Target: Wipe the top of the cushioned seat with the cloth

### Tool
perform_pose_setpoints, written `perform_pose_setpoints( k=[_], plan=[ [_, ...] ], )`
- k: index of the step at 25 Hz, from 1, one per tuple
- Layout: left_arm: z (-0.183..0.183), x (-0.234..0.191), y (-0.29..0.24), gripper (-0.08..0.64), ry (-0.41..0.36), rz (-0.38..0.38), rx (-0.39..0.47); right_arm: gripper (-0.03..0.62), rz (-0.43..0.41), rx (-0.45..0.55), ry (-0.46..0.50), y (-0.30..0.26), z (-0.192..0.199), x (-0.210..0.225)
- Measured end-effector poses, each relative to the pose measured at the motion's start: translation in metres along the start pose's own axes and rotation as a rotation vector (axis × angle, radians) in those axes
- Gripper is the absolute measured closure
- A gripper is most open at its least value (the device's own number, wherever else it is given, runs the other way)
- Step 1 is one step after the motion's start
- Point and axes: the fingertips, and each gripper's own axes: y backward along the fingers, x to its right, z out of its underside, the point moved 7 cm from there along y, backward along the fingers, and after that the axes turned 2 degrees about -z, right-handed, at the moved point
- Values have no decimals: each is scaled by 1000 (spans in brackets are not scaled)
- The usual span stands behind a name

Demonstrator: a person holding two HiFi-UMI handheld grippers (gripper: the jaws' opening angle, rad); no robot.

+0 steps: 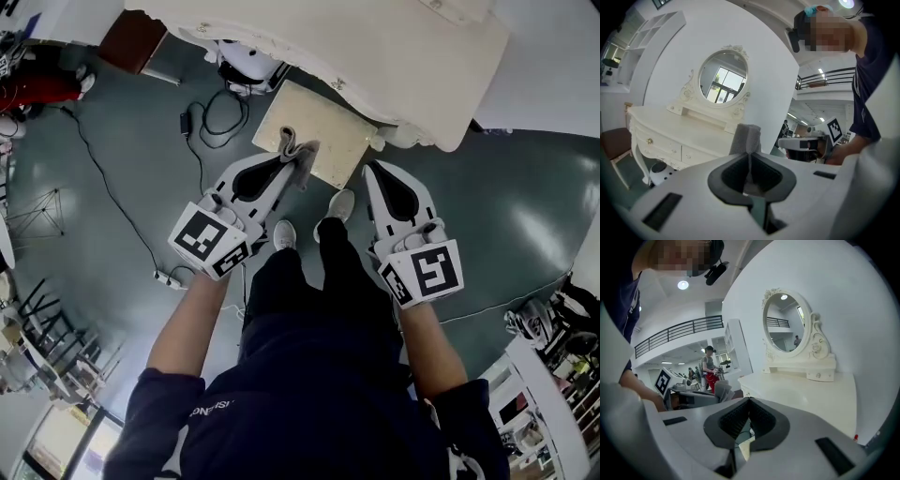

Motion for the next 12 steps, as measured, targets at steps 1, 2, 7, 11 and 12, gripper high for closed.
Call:
perform_pose_setpoints(
  k=[1,2,7,11,12],
  plan=[
    [5,-2,-8,537,7,-10,-8,572,-7,-4,-1,-3,4,7],
    [10,-4,-15,538,13,-18,-17,572,-11,-9,-1,-5,8,13],
    [33,-20,-47,537,29,-26,-57,572,-13,-31,-17,-21,33,41],
    [53,-39,-60,538,39,-29,-97,572,11,-45,-24,-31,50,50],
    [60,-46,-63,538,42,-30,-108,572,20,-49,-28,-34,54,52]
  ],
)
